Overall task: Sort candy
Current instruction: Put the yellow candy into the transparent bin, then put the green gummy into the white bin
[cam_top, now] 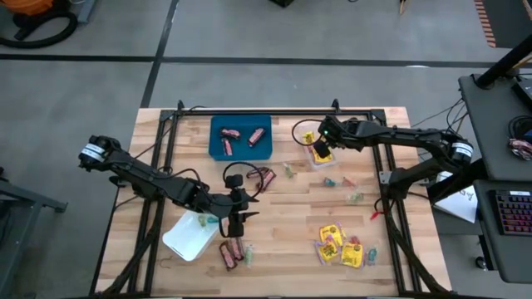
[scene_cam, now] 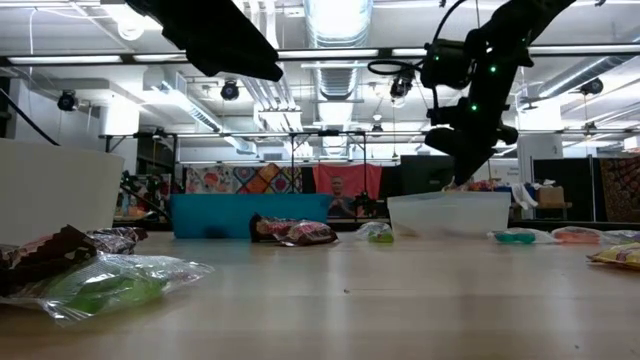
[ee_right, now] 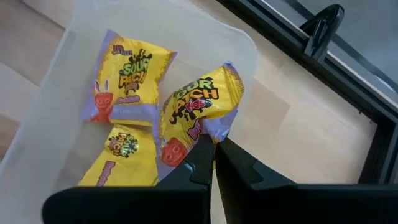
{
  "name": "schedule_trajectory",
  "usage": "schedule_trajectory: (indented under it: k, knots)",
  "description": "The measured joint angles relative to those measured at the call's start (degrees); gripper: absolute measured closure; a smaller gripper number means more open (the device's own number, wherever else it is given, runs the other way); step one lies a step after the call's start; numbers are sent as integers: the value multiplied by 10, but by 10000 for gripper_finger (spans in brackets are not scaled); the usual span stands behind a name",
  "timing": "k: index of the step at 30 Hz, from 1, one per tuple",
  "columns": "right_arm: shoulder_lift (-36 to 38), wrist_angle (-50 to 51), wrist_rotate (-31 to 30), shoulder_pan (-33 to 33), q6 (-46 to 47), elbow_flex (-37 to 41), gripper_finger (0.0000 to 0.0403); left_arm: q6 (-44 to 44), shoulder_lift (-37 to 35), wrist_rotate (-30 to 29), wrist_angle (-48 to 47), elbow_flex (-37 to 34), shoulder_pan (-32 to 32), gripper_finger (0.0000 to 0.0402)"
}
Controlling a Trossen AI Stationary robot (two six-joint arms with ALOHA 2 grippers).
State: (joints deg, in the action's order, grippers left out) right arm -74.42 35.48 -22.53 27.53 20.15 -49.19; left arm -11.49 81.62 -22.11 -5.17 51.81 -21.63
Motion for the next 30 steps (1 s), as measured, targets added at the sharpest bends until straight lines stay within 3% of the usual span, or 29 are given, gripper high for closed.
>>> schedule_trajectory:
  k: [6,15,20,27,30]
  knots:
    - [1,0,1,0,-2,0,377,0,0,0,0,0,0,247]
    - [2,0,0,0,8,0,267,0,0,-8,0,-1,0,247]
    - [10,29,20,-1,28,-18,226,-24,-6,-9,-45,-1,0,247]
    - [16,58,104,-30,35,-84,215,-57,-36,-10,-108,-1,0,247]
    - [16,54,109,-69,34,-107,220,-48,-47,-15,-115,-1,0,247]
